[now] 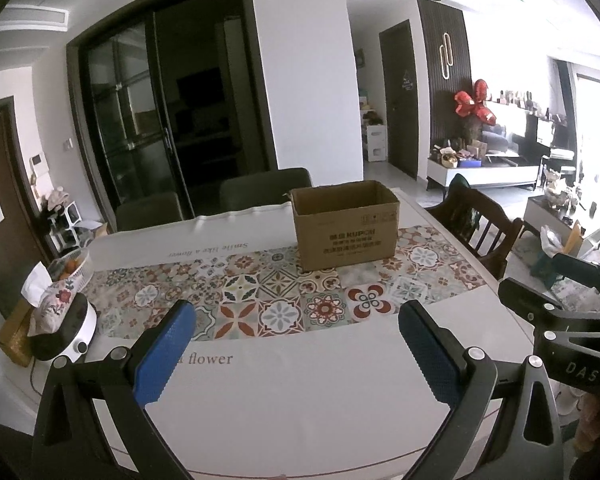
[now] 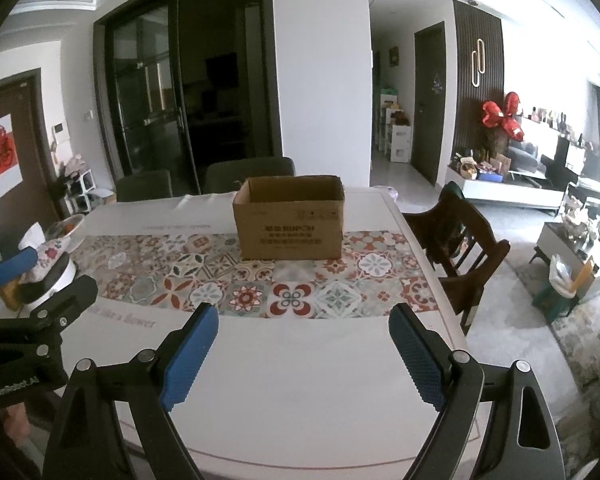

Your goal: Organize snacks

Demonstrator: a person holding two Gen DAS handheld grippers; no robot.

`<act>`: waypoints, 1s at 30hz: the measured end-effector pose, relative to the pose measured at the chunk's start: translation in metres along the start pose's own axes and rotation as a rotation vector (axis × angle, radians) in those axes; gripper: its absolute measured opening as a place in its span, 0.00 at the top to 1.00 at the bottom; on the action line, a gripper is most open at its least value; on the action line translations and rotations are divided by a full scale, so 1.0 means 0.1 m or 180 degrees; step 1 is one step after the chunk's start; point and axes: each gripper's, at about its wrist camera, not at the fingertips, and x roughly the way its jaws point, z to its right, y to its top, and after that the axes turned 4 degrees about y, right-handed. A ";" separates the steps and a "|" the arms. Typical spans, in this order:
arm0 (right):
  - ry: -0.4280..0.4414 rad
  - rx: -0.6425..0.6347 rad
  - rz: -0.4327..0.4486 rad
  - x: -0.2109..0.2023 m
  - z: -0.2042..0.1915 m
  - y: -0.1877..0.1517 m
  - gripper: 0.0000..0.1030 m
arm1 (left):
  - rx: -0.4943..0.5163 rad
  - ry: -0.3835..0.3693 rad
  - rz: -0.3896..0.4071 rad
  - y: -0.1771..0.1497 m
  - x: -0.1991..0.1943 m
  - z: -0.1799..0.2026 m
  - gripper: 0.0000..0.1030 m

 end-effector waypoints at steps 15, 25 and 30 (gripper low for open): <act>-0.0003 -0.0005 0.0003 -0.01 0.00 0.01 0.15 | 0.0004 -0.0024 -0.0005 0.03 0.01 -0.01 0.00; -0.0009 -0.0007 0.0009 -0.01 0.00 0.01 0.15 | 0.0009 -0.0044 0.0005 0.03 0.02 0.00 0.00; -0.0013 -0.0009 0.0004 -0.01 0.00 0.01 0.15 | 0.0005 -0.0065 0.0019 0.00 0.05 0.02 0.00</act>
